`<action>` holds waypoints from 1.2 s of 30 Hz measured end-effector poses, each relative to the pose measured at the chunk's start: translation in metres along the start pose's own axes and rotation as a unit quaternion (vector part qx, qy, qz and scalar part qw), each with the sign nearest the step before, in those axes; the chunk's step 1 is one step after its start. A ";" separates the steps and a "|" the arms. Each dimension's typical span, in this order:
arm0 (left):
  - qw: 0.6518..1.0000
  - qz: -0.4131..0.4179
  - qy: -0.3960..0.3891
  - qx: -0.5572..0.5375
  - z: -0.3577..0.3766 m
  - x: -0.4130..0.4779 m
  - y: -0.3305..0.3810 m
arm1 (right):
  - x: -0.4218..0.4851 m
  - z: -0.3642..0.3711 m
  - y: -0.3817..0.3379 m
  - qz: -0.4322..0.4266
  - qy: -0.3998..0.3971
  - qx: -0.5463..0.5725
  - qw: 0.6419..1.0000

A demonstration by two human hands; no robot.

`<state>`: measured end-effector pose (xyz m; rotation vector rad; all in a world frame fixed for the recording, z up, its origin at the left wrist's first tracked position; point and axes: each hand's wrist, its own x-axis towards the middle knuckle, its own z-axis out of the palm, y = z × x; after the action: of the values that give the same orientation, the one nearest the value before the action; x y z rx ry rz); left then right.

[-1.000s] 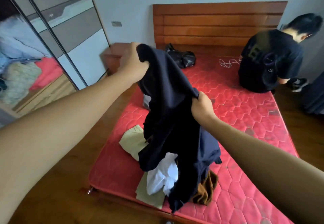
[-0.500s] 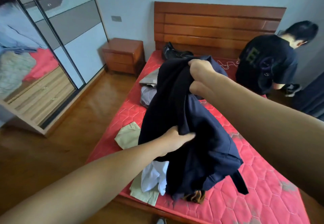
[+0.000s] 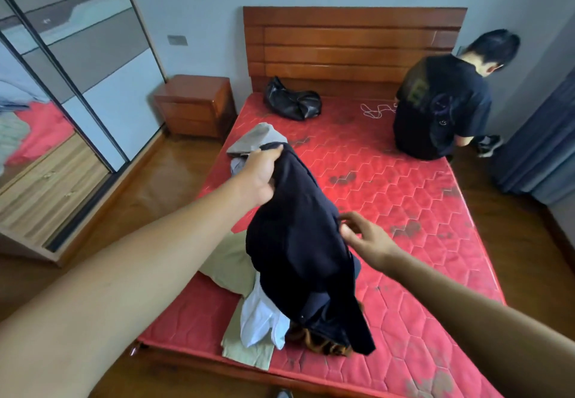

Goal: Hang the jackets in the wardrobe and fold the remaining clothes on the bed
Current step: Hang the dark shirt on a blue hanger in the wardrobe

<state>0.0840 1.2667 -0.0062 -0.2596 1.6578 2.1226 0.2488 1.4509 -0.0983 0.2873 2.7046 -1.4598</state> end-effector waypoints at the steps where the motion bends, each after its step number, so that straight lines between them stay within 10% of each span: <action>1: 1.000 -0.002 -0.001 -0.015 0.002 0.002 0.007 | -0.012 0.008 0.010 -0.012 -0.002 0.015 1.000; 10: 0.994 -0.016 -0.104 -0.039 0.004 -0.006 0.045 | 0.014 0.053 -0.028 -0.018 0.197 0.141 0.970; 17: 0.964 0.027 -0.103 0.243 -0.061 -0.014 0.011 | 0.059 0.000 -0.090 0.040 0.167 0.346 0.923; 27: 0.779 0.224 -0.246 0.531 -0.099 -0.067 -0.127 | 0.083 -0.006 -0.129 0.205 0.155 0.505 0.824; 36: 0.896 0.225 -0.071 0.377 -0.071 -0.029 -0.079 | 0.086 -0.058 -0.101 0.199 0.222 0.478 0.826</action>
<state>0.1363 1.2072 -0.0831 0.5514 2.4566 1.5254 0.1476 1.4569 0.0045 1.2608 1.6539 -2.6728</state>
